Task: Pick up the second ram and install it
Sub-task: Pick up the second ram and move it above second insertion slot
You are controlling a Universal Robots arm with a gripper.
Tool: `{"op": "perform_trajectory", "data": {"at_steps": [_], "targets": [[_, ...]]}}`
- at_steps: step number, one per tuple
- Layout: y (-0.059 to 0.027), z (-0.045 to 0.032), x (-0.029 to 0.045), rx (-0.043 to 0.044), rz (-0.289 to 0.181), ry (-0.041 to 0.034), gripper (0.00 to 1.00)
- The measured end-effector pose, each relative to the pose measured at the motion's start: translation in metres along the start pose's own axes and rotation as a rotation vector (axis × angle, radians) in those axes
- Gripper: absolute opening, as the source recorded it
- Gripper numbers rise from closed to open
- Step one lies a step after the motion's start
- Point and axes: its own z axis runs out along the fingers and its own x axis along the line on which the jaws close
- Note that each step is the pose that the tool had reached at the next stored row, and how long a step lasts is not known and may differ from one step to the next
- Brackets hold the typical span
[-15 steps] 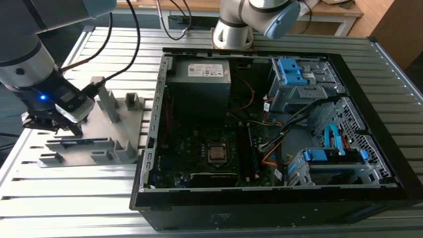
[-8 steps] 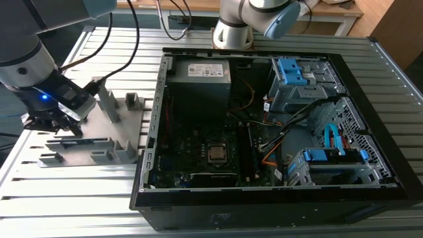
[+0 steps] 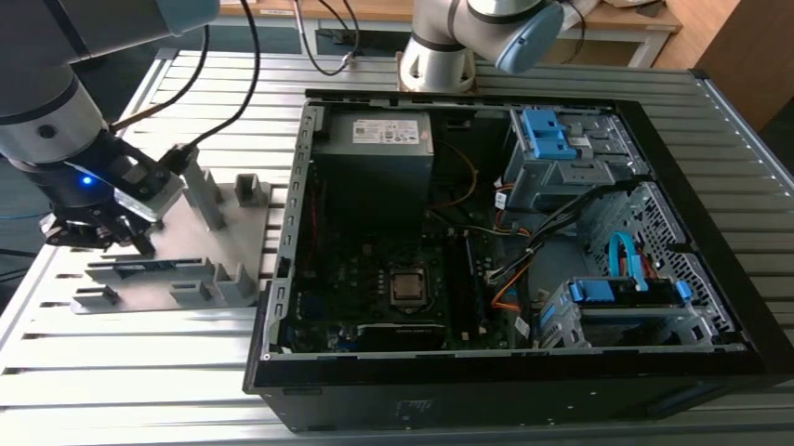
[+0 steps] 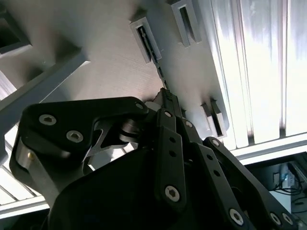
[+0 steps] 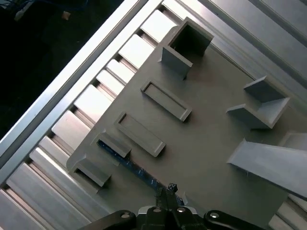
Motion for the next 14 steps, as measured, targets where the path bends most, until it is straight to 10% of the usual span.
{"op": "perform_trajectory", "data": {"at_steps": [14], "targets": [[-0.0001,0.0,0.0001,0.0001,-0.147,0.0062,0.1]]}}
